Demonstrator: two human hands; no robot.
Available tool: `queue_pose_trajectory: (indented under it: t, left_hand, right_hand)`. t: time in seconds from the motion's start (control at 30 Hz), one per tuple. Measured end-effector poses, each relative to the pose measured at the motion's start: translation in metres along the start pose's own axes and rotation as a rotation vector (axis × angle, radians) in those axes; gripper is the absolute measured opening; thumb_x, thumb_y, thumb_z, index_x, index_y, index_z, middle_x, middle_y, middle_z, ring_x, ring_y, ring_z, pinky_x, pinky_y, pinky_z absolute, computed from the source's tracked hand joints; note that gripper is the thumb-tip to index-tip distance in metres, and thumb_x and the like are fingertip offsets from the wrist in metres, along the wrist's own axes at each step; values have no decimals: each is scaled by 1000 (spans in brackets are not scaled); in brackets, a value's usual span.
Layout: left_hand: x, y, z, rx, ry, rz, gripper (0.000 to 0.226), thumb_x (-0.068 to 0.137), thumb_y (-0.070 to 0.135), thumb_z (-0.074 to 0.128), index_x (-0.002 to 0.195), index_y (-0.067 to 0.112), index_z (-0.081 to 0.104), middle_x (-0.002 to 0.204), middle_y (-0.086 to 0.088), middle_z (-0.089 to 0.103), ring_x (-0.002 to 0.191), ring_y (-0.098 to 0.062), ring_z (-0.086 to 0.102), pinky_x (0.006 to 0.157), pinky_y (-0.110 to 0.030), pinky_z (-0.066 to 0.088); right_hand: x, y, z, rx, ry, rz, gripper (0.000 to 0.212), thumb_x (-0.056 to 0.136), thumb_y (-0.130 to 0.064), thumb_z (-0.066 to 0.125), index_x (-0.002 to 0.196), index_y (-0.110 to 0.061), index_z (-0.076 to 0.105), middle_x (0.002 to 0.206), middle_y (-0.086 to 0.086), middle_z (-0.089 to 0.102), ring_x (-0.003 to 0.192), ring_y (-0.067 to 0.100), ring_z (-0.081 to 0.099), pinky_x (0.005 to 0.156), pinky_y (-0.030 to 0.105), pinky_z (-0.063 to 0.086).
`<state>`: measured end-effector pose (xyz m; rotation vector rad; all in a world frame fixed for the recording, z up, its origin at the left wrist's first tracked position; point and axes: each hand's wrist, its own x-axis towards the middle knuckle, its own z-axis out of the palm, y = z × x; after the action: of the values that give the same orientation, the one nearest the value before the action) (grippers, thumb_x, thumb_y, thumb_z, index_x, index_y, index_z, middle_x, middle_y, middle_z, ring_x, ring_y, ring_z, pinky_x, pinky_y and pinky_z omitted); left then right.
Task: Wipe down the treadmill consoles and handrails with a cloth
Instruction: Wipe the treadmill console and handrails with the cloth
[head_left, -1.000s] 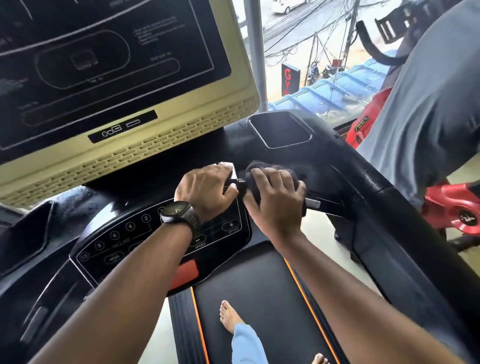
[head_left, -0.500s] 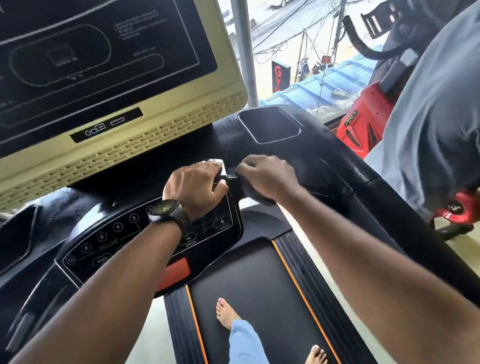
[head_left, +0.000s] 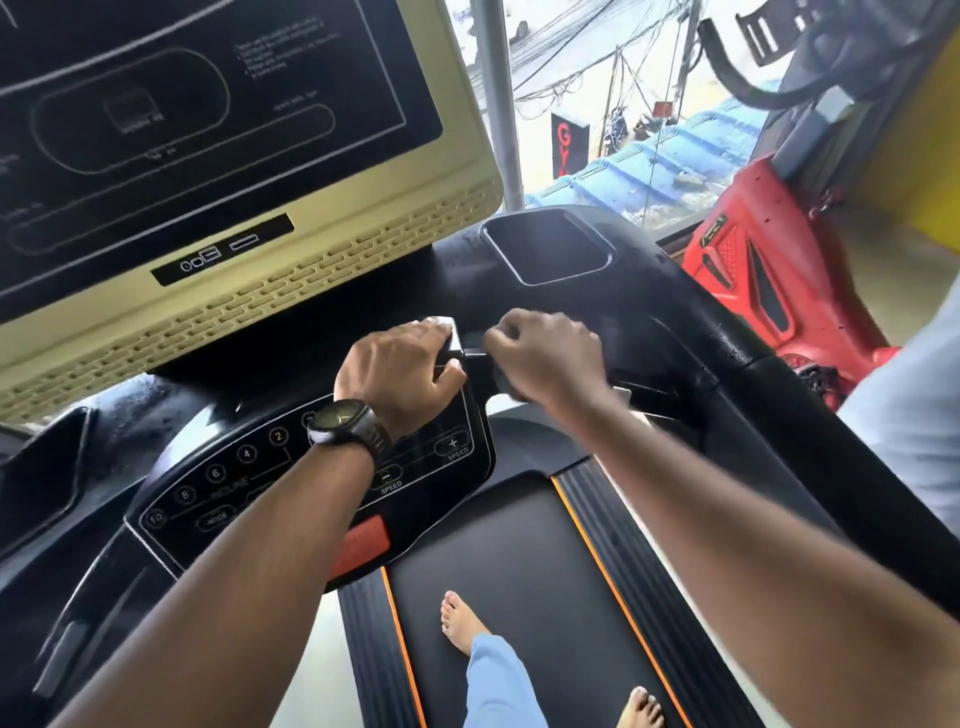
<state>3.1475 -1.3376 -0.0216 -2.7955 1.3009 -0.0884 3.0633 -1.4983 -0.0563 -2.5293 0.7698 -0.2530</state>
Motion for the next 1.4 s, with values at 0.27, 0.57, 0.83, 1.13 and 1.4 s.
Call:
queue_pose_trajectory:
  t: [0.27,0.57,0.83,1.13,1.4]
  left_hand:
    - [-1,1,1,5,-3,-11,53,87,50,31,121,21,61,121,0,69,109,-23,66,85,-39,54]
    - [1,1,2,17,-3,-19,56,87,50,32,126,21,60,126,0,68,112,-23,65,87,-38,53]
    - [2,1,3,30,8,-24,61,85,52,27,128,23,59,129,2,67,114,-21,65,88,-37,52]
    - [0,0,3,31,24,-11,61,85,50,29,127,20,61,127,0,68,114,-21,65,87,-36,51]
    - [0,0,3,25,2,-16,63,85,52,27,128,20,60,126,0,68,112,-22,65,86,-37,52]
  right_hand:
    - [37,-3,-27,148,-466,83,36,86,-59,52,94,-29,72,97,6,69,89,30,59,73,34,40]
    - [29,-2,-18,126,-410,21,37,86,-63,46,99,-38,70,106,2,71,101,31,63,85,38,47]
    - [-45,-5,53,-112,444,-158,42,91,-50,53,124,-27,66,122,1,66,117,31,59,99,59,39]
    - [-53,6,61,-155,504,-267,43,96,-46,53,135,-32,62,138,0,61,128,32,55,102,59,38]
    - [-49,3,52,-100,438,-265,45,92,-48,52,132,-32,63,130,-5,64,122,28,58,102,57,38]
